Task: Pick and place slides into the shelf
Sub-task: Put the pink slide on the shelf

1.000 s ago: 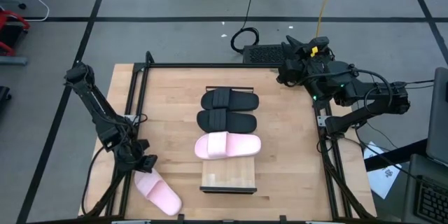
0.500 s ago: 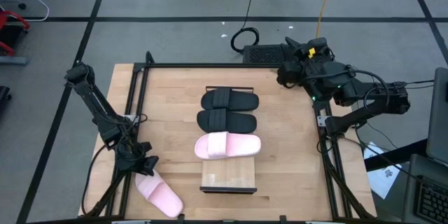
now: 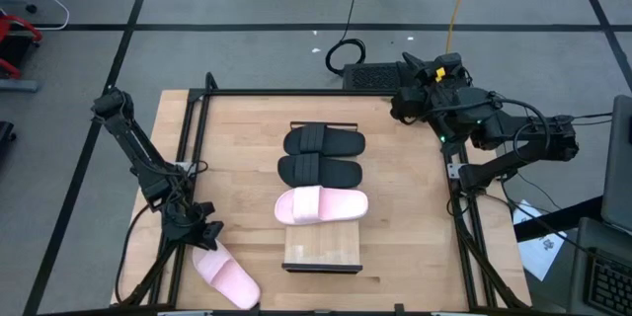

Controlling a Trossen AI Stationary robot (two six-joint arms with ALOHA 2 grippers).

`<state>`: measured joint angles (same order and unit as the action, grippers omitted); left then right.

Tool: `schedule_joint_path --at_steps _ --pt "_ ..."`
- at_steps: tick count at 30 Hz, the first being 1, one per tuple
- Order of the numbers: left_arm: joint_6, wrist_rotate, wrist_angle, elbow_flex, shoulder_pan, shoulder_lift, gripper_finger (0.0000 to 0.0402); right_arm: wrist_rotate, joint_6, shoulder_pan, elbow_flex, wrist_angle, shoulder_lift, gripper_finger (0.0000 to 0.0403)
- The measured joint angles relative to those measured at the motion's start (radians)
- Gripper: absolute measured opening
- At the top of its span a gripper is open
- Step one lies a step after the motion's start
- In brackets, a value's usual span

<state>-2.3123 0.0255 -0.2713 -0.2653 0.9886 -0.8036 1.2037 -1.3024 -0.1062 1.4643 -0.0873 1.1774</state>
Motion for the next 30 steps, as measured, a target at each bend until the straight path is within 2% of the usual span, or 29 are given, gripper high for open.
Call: schedule_joint_path --at_steps 16,19,22,27,30 --pt "0.010 0.010 0.019 0.003 0.000 -0.002 0.0133 0.000 0.000 0.000 0.000 0.000 0.000 0.0107" --pt "0.012 -0.020 0.046 0.028 -0.005 -0.007 0.0129 0.000 0.000 0.000 0.000 0.000 0.000 0.0107" --pt "0.010 -0.066 0.068 0.044 -0.033 -0.009 0.0100 0.000 0.000 0.000 0.000 0.000 0.000 0.0107" --pt "0.045 -0.084 0.072 0.047 -0.058 -0.010 0.0015 0.000 0.000 0.000 0.000 0.000 0.000 0.0107" --pt "0.044 -0.086 0.071 0.047 -0.058 -0.010 0.0011 -0.002 0.000 0.000 0.000 0.000 0.000 0.0107"
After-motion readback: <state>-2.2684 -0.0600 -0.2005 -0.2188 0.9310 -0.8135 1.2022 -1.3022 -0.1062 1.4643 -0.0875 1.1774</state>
